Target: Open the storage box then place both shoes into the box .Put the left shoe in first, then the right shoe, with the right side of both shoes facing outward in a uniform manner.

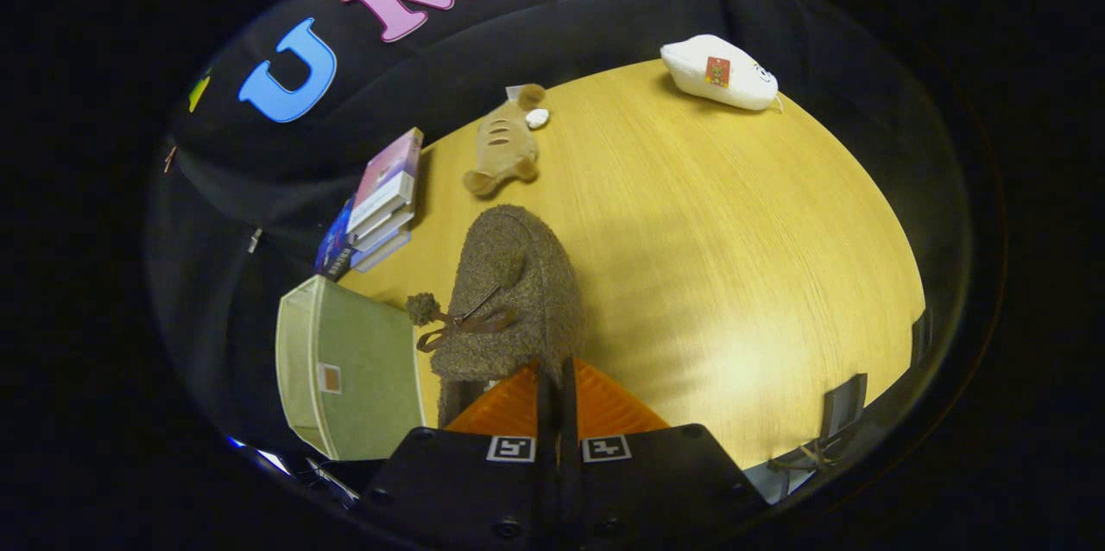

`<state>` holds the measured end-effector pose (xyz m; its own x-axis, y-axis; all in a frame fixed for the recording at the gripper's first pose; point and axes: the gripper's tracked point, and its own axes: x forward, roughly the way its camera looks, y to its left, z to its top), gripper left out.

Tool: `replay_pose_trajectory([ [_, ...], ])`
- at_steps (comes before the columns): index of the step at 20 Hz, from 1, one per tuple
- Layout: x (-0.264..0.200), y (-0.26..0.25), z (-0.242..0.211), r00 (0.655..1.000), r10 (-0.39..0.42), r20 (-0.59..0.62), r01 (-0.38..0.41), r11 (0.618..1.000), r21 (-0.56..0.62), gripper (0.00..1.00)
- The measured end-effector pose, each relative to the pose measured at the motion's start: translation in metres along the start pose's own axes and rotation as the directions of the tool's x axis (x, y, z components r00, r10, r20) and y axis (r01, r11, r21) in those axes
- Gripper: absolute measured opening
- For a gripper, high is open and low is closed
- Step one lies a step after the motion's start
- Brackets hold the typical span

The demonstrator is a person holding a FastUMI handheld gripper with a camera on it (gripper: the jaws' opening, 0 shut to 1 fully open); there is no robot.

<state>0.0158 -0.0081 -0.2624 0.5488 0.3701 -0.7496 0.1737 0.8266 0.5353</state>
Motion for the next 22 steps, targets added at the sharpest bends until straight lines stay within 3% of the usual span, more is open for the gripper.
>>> replay_pose_trajectory([
  [7,-0.029,0.123,0.013,0.986,0.168,0.018,-0.167,0.985,-0.043,0.05],
  [14,-0.029,0.227,-0.012,0.961,0.272,-0.043,-0.275,0.957,-0.090,0.05],
  [18,-0.012,0.270,-0.043,0.959,0.259,-0.112,-0.270,0.957,-0.104,0.05],
  [22,0.015,0.278,-0.073,0.971,0.162,-0.175,-0.187,0.973,-0.137,0.05],
])
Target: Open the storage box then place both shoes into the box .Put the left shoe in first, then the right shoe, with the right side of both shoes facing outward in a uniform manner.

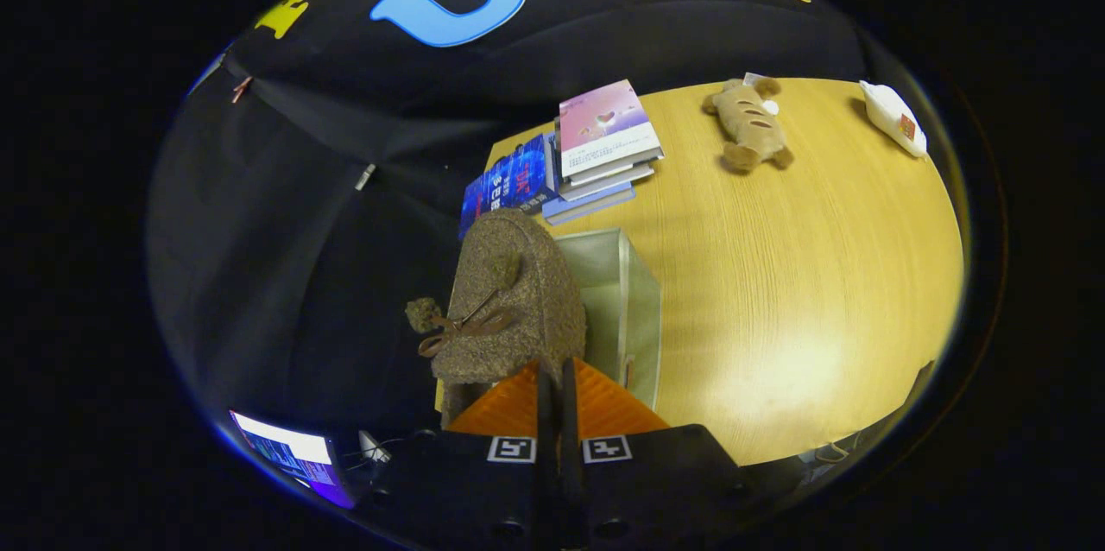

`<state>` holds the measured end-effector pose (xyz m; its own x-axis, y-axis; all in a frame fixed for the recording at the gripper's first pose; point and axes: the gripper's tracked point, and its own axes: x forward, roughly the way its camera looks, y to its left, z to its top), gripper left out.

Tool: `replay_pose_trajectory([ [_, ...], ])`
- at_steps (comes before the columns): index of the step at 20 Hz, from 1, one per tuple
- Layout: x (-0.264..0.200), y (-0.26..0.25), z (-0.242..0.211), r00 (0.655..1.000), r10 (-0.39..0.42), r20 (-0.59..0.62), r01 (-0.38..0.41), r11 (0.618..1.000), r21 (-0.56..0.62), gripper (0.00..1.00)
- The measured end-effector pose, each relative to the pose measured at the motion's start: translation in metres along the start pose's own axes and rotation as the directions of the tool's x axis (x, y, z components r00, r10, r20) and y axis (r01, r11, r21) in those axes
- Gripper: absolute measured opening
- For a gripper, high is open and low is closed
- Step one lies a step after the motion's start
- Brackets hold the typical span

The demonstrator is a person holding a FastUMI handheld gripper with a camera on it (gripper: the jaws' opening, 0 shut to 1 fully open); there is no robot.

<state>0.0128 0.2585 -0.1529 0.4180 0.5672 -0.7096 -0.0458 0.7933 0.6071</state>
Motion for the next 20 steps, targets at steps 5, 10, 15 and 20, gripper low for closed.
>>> replay_pose_trajectory([
  [5,0.030,0.001,-0.020,0.995,-0.074,-0.062,0.077,0.996,0.046,0.05],
  [10,0.042,0.000,-0.027,0.991,-0.104,-0.084,0.109,0.993,0.051,0.06],
  [15,0.046,0.007,-0.024,0.994,-0.078,-0.082,0.085,0.993,0.082,0.05],
  [20,0.042,0.014,-0.023,0.995,-0.055,-0.082,0.059,0.997,0.058,0.61],
])
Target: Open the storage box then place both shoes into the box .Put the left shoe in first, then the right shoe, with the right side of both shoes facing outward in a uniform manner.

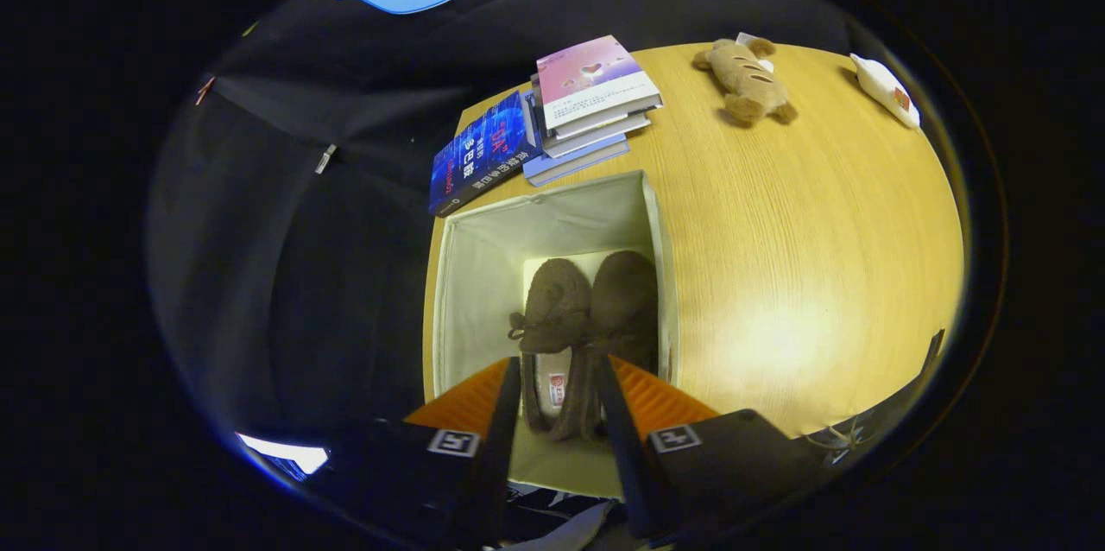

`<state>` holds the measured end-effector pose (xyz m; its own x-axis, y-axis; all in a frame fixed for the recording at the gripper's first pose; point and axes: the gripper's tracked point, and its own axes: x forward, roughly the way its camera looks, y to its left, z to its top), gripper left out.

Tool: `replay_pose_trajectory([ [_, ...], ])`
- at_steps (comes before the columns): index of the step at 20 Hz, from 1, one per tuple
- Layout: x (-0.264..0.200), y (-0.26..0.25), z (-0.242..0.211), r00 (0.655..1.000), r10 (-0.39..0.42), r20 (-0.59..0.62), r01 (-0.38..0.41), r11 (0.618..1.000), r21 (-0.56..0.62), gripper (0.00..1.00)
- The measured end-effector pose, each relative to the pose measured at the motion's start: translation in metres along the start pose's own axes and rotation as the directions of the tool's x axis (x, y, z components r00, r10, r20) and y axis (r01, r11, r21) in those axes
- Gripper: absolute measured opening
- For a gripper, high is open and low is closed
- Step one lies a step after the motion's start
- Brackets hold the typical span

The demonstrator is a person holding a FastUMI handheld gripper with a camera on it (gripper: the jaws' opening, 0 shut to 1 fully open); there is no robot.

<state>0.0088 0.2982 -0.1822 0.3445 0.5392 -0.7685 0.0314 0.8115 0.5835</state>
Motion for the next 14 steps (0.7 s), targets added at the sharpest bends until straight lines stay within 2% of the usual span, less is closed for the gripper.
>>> replay_pose_trajectory([
  [1,0.000,0.001,-0.002,1.000,0.003,-0.002,-0.003,1.000,0.003,0.80],
  [2,0.001,0.000,-0.005,1.000,0.008,-0.008,-0.008,1.000,0.007,0.84],
  [3,0.001,0.000,-0.007,1.000,0.009,-0.011,-0.009,1.000,0.009,0.92],
  [5,-0.001,0.001,-0.008,1.000,0.018,-0.009,-0.018,1.000,0.006,0.97],
  [10,-0.016,0.002,0.007,0.994,0.078,0.072,-0.073,0.995,-0.071,0.97],
  [14,-0.043,-0.018,0.032,0.971,0.085,0.221,-0.045,0.982,-0.181,0.97],
])
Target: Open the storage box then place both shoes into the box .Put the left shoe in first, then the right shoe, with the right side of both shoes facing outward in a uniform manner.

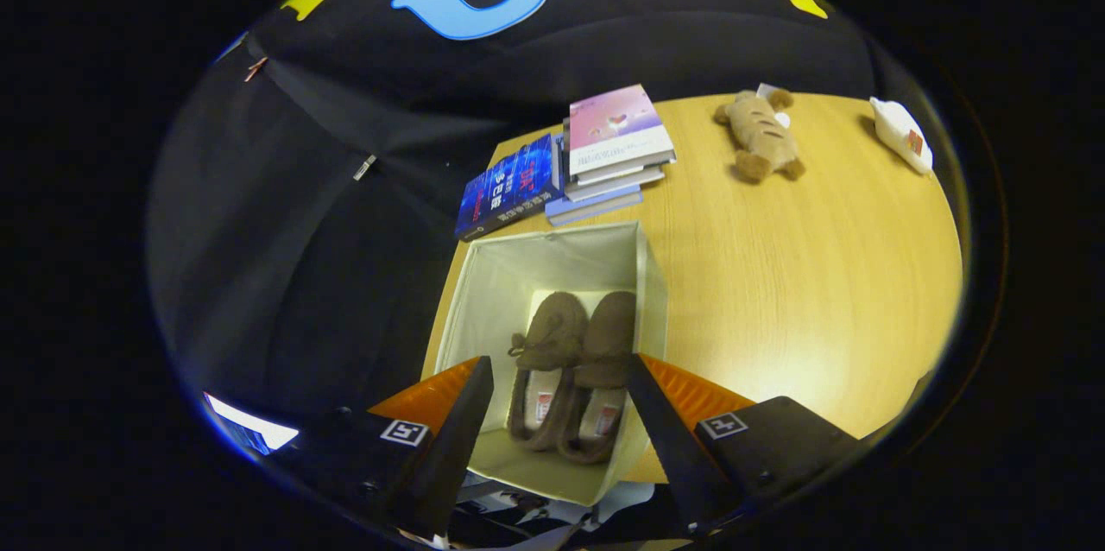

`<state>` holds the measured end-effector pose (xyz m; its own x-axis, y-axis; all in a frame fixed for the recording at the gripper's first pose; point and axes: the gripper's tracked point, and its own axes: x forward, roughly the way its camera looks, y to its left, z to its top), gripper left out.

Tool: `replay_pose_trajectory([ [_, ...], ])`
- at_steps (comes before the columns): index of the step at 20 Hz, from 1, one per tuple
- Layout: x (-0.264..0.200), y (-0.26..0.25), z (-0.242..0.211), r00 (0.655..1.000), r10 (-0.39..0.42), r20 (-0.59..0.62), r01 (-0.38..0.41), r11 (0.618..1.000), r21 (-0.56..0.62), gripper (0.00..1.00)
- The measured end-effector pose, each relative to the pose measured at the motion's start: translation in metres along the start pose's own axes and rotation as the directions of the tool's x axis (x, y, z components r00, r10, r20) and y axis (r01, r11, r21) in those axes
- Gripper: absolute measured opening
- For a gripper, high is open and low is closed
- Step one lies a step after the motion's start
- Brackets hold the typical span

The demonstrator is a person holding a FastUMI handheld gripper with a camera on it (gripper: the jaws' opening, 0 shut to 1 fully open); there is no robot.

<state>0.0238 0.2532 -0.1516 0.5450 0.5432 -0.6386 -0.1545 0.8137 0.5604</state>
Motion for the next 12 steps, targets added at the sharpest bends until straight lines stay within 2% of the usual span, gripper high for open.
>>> replay_pose_trajectory([
  [3,-0.022,-0.027,0.022,0.993,-0.036,0.116,0.052,0.989,-0.140,0.97],
  [7,-0.053,-0.067,0.050,0.968,-0.081,0.236,0.148,0.947,-0.283,0.99],
  [12,-0.095,-0.116,0.088,0.917,-0.116,0.381,0.258,0.902,-0.347,0.99],
])
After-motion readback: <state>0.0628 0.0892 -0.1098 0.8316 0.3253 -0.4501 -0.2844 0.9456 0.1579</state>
